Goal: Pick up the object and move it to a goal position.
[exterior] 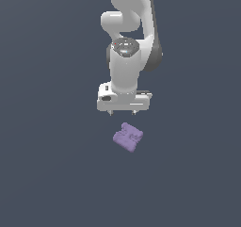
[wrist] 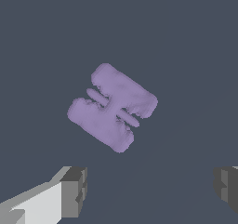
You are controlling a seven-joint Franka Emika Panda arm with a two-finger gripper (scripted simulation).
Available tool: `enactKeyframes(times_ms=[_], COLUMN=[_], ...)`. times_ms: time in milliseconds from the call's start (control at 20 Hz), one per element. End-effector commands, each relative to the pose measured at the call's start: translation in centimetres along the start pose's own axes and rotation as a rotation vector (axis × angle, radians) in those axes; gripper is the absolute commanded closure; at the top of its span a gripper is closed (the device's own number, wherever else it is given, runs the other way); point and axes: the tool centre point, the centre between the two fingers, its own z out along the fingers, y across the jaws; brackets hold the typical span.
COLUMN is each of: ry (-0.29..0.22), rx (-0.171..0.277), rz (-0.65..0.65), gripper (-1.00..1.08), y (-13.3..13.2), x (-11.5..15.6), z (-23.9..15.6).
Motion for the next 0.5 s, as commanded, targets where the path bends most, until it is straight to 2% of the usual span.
enactKeyframes(times_ms=[0,450], ry=[0.0,-0.039], rx=[0.0,0.024], rz=[0.0,0.029], gripper=[-0.92,-0.92], y=[0.0,-0.3], x=[0.0,-1.0], z=[0.0,0.8])
